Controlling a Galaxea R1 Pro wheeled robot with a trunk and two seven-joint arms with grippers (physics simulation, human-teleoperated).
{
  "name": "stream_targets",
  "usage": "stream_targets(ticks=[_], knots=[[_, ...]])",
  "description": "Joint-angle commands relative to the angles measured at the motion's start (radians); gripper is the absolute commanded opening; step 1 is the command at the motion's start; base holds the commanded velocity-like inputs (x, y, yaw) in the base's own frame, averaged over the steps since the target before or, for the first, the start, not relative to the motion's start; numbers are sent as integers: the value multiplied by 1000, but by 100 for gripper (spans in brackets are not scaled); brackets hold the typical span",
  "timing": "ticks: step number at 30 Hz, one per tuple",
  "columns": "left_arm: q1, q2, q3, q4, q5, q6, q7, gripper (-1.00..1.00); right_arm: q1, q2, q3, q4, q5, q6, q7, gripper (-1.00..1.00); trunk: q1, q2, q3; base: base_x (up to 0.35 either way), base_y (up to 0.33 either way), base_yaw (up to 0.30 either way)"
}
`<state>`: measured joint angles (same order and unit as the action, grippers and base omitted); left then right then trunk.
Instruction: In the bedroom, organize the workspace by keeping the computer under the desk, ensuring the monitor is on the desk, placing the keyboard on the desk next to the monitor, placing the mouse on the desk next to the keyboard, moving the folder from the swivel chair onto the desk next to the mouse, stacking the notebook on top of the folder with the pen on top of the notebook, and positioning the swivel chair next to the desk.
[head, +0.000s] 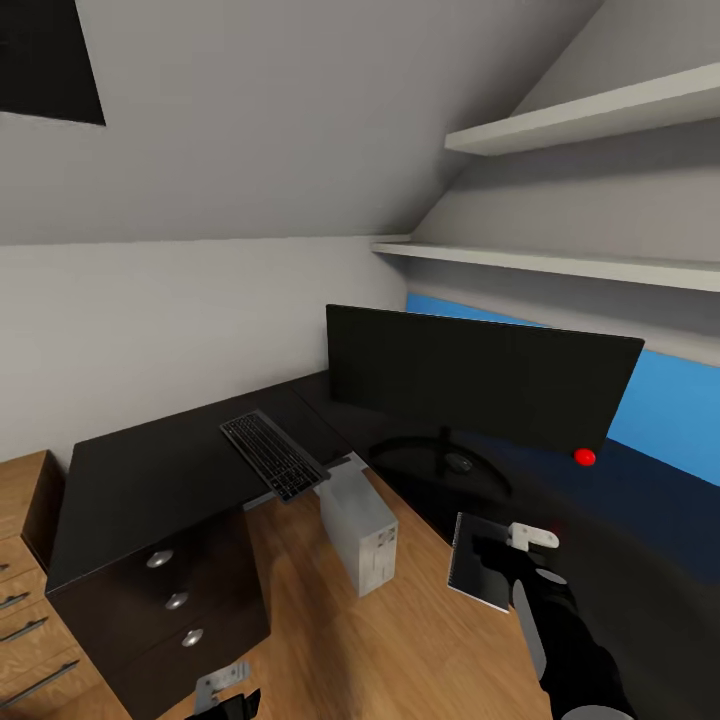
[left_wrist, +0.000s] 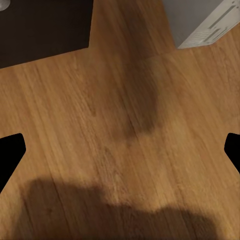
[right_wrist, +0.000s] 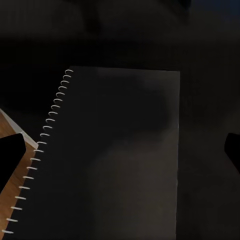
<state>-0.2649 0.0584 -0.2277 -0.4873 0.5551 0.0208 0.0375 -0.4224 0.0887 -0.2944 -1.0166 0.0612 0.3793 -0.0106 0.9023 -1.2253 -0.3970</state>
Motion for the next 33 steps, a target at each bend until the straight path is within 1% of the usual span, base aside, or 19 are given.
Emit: stream_targets(ticks=[1, 19, 20, 23, 27, 33], knots=[[0, 1, -7, -1, 9, 2, 4, 100, 0, 1, -2, -2, 6, 6, 1, 100, 0, -1, -1, 0, 0, 0], [0, 1, -7, 11, 9, 2, 3, 100, -1, 2, -2, 0, 5, 6, 1, 100, 0, -1, -1, 0, 0, 0], [0, 1, -8, 19, 9, -35, 2, 100, -1, 1, -3, 0, 5, 7, 1, 100, 0, -1, -1, 0, 0, -17], [0, 1, -9, 38, 7, -71, 2, 100, 0, 1, -3, 0, 5, 6, 1, 100, 0, -1, 1, 0, 0, -94], [0, 0, -10, 51, 6, -89, 2, 100, 0, 1, -3, 0, 5, 6, 1, 100, 0, -1, 4, 0, 0, -171], [0, 1, -10, 57, 5, -98, 2, 100, 0, 1, -3, 0, 5, 6, 1, 100, 0, -1, 9, 0, 0, -220]])
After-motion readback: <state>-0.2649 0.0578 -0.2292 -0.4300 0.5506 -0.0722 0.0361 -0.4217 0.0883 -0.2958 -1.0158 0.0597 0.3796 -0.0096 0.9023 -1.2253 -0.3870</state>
